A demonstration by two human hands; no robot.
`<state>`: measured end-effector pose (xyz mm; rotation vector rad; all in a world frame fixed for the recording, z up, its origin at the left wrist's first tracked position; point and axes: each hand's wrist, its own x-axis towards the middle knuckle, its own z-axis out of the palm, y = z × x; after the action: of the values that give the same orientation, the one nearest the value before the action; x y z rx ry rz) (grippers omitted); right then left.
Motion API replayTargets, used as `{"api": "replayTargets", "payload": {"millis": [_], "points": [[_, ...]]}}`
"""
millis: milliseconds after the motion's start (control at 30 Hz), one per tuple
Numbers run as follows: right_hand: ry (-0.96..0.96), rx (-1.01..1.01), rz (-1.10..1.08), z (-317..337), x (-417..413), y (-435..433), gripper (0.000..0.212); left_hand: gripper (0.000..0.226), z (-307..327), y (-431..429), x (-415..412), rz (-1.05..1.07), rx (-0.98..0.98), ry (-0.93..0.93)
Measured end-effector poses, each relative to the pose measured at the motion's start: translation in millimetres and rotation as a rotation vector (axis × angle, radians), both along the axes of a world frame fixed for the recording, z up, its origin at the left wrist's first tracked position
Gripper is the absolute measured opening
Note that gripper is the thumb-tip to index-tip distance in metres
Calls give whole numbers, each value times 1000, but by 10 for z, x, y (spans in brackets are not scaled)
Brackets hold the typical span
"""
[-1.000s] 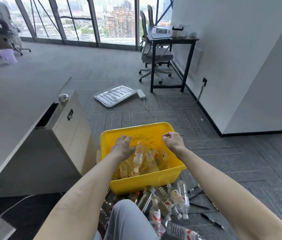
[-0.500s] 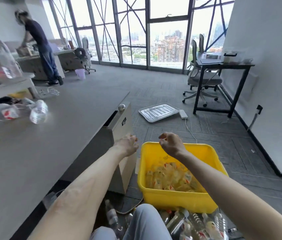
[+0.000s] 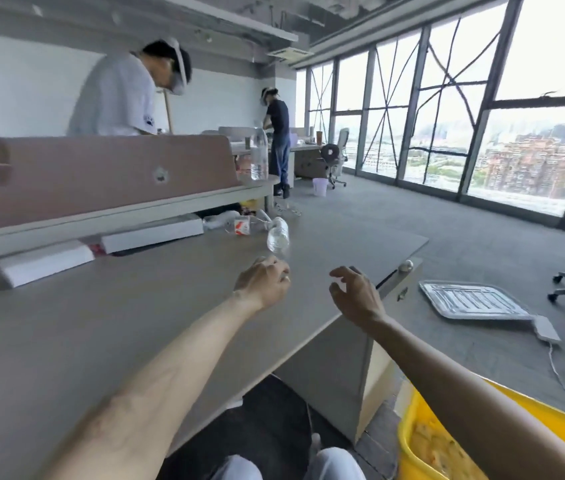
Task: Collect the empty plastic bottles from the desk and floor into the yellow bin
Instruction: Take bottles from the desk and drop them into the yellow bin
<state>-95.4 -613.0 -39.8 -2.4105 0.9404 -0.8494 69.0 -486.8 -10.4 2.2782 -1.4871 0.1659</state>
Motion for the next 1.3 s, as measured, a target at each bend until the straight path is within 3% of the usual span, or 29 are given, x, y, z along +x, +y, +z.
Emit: {"api": "replayTargets", "payload": {"millis": [200, 400, 633, 867, 1167, 1233, 1300], "points": [[99, 35, 75, 30, 867, 202, 48, 29, -19, 550, 625, 115, -60, 58], [87, 54, 80, -1, 1473, 244, 47, 30, -204, 720, 1125, 196, -57, 139], [80, 52, -32, 28, 1984, -62, 45, 28, -375, 536, 1612, 230, -106, 195], [-52, 58, -213, 166, 2552, -543, 38, 27, -485, 263, 1978, 218, -140, 169], [138, 284, -221, 25, 2846, -978, 78, 27, -385, -343, 2356, 160, -116, 154], [105, 303, -225, -24, 2810, -1008, 82, 28, -343, -556, 2429, 140, -100, 161], [-50, 376, -222, -25, 2751, -1007, 82, 31, -270, -793, 2522, 139, -85, 134]]}}
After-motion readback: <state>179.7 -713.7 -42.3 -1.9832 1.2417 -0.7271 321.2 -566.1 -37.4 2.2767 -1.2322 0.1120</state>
